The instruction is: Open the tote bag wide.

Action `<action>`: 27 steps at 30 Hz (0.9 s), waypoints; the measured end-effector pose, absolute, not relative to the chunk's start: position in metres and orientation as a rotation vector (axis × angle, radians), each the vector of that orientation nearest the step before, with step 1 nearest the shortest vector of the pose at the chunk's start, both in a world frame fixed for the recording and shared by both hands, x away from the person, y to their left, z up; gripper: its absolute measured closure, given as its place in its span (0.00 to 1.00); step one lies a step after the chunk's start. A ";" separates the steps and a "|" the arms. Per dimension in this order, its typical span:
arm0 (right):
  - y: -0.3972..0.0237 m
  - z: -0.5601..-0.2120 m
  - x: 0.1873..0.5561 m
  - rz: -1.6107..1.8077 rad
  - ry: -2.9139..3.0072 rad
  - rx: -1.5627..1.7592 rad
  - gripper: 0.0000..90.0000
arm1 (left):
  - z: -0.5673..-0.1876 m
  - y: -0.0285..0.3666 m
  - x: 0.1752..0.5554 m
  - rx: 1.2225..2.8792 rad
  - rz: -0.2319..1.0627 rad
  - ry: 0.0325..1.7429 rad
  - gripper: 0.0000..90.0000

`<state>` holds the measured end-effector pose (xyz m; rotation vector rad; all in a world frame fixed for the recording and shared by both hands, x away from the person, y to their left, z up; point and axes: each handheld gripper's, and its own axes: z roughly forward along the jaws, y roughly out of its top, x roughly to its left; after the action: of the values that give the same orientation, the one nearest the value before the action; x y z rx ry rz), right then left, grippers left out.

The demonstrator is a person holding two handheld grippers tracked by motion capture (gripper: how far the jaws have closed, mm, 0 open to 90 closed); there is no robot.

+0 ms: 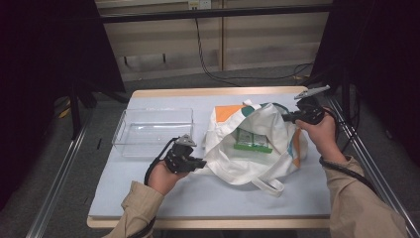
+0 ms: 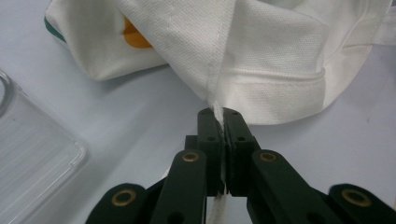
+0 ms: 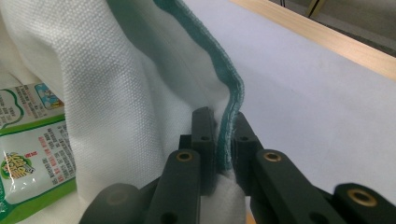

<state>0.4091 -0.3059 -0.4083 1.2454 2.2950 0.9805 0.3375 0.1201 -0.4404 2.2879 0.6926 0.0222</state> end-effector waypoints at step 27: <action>-0.305 -0.425 0.415 0.963 2.285 1.254 0.93 | -0.448 0.121 0.336 2.300 0.019 0.697 0.98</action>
<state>0.4147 -0.3045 -0.4252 1.2543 2.2853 0.9635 0.3358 0.1207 -0.4484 2.2996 0.6969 0.0195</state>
